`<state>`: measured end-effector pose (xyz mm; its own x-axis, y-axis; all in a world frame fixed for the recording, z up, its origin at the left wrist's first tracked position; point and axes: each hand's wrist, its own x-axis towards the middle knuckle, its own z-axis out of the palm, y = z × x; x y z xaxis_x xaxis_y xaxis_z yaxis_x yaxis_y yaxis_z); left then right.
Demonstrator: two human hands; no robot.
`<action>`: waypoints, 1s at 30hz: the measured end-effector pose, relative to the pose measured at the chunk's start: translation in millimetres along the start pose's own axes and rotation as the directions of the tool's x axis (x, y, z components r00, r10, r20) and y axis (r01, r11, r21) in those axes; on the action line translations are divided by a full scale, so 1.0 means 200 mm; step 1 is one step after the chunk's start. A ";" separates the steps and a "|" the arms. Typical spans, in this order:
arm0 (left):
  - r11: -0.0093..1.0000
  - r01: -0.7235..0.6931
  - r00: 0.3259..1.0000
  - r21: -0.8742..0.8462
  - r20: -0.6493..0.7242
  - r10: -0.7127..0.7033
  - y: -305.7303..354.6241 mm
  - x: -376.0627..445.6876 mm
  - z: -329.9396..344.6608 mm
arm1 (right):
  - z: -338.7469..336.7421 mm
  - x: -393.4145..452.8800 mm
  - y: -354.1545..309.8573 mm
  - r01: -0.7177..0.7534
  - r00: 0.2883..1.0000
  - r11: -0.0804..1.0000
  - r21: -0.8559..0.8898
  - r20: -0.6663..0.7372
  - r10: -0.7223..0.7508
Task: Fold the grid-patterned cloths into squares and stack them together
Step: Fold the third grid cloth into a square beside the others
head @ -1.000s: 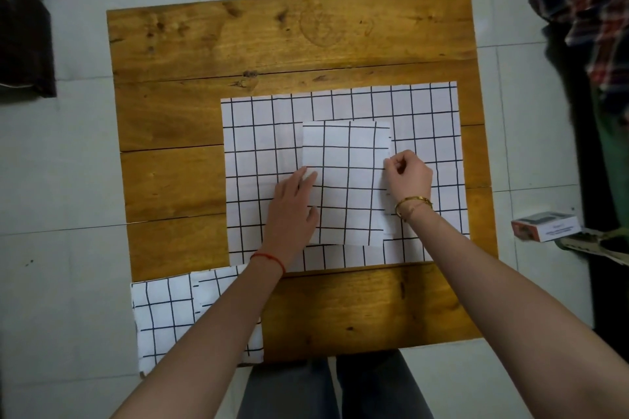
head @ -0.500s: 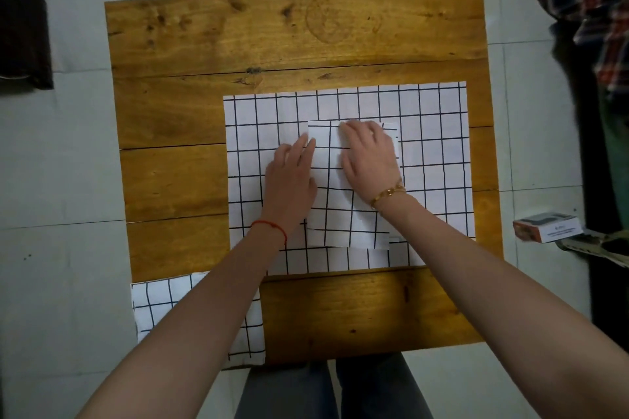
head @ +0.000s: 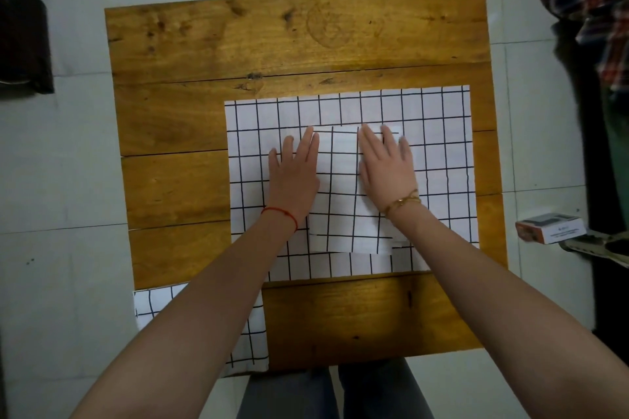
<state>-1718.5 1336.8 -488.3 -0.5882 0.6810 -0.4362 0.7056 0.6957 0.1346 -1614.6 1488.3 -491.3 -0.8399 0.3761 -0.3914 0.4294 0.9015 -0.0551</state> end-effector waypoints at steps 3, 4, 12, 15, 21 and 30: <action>1.000 0.002 1.000 -0.007 -0.001 -0.002 0.00 0.00 0.00 | 0.01 -0.07 0.16 -0.127 0.992 0.992 0.022 -0.011 0.127; 1.000 0.000 1.000 -0.007 -0.002 0.000 0.00 0.00 0.00 | 0.01 -0.08 0.19 -0.151 0.989 0.988 0.036 -0.002 0.151; 1.000 -0.004 1.000 -0.003 -0.022 0.003 0.00 0.00 0.01 | -0.07 -0.06 0.04 0.036 0.996 0.998 0.052 -0.084 -0.031; 1.000 -0.021 0.998 -0.014 -0.065 0.020 -0.01 -0.03 0.04 | -0.06 -0.04 -0.06 0.146 0.989 0.988 0.045 -0.035 -0.144; 0.994 -0.107 0.990 -0.038 -0.100 0.103 -0.03 -0.20 0.12 | -0.03 -0.05 -0.09 0.115 0.990 0.993 0.041 0.076 -0.117; 0.993 -0.116 0.992 -0.035 -0.053 0.114 0.02 -0.64 0.31 | -0.02 -0.06 -0.11 0.091 0.982 0.995 0.038 0.164 -0.096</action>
<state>-1616.9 1238.3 -487.5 -0.5241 0.7671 -0.3701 0.7548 0.6196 0.2153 -1616.2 1465.2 -481.5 -0.8112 0.2476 -0.5298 0.3634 0.9232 -0.1249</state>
